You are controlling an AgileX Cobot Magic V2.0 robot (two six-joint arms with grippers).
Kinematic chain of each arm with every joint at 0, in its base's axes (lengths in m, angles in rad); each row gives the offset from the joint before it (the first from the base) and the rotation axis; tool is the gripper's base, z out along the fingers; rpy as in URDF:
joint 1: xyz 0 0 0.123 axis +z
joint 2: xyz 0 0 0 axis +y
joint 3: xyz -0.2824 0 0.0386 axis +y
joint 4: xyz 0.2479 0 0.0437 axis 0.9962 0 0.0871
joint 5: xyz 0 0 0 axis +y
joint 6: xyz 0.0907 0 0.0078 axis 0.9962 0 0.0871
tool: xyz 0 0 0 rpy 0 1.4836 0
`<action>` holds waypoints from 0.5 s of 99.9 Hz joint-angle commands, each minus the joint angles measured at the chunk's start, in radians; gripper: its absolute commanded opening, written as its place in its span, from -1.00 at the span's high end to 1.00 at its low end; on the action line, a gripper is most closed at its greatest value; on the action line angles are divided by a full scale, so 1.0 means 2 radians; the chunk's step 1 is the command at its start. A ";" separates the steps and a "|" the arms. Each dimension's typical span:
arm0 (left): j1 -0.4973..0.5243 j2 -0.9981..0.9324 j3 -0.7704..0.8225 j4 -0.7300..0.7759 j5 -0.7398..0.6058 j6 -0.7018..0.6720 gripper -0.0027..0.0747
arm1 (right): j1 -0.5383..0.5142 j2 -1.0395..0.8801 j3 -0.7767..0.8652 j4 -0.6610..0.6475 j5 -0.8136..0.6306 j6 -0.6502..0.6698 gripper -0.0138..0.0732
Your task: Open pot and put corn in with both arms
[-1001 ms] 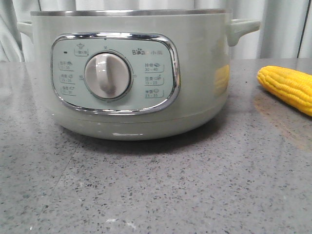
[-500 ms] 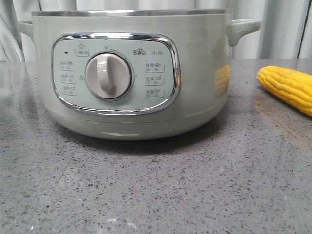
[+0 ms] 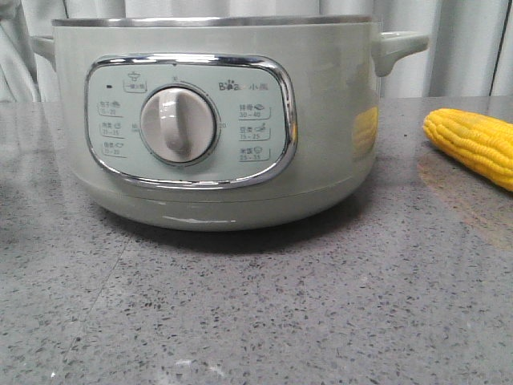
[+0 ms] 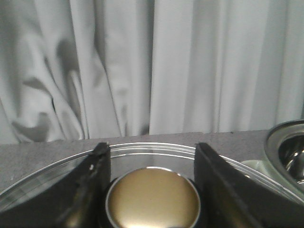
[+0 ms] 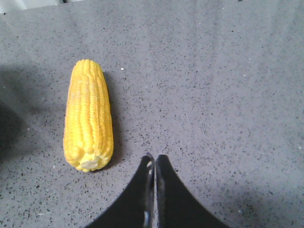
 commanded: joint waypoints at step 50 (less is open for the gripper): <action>-0.002 0.093 0.035 -0.044 -0.166 -0.005 0.98 | -0.002 0.006 -0.003 0.000 -0.037 -0.003 0.83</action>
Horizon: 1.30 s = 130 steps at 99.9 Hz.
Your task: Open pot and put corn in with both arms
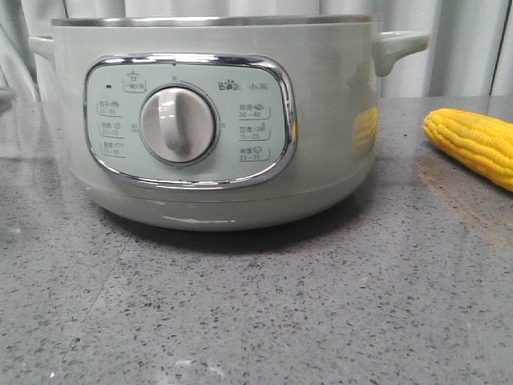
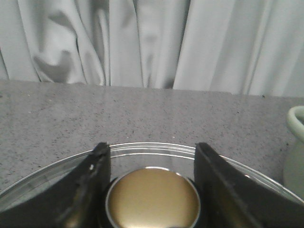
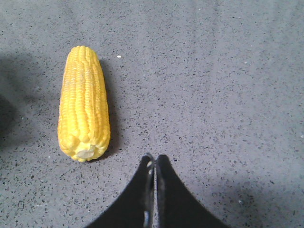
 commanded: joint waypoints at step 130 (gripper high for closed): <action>-0.018 0.151 -0.020 0.108 -0.287 -0.053 -0.13 | -0.001 0.007 -0.019 0.003 -0.059 -0.006 0.78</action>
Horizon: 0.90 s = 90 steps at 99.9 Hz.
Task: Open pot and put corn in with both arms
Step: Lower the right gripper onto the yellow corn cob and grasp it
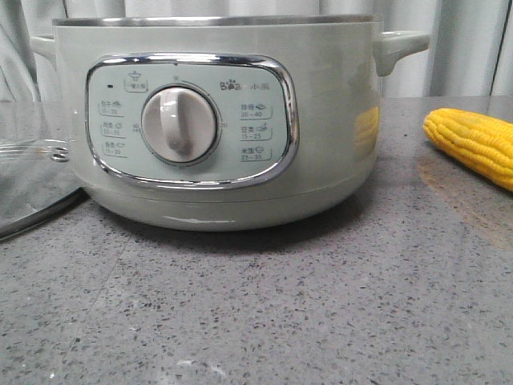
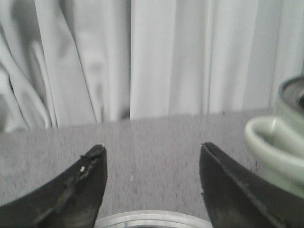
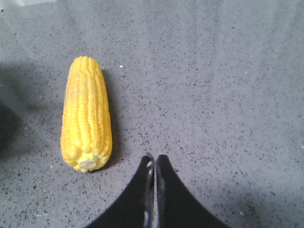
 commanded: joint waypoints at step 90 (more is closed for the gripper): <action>-0.004 -0.290 -0.015 0.010 0.134 -0.004 -0.13 | 0.118 0.458 -0.347 0.003 0.199 -0.024 -0.33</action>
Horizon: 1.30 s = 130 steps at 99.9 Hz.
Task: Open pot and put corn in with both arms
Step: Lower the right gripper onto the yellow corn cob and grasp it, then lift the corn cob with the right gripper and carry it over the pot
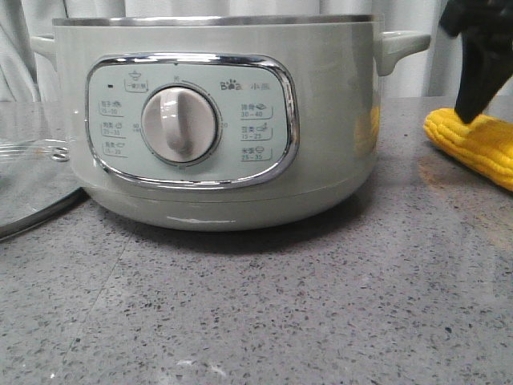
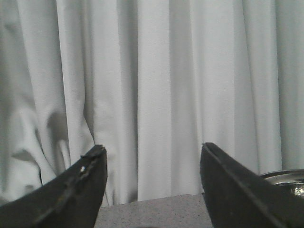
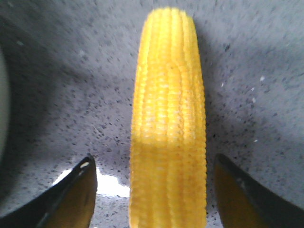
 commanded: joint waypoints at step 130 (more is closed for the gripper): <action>-0.004 -0.002 -0.015 -0.002 -0.043 -0.004 -0.12 | 0.155 -0.029 -0.230 0.004 0.055 -0.028 0.83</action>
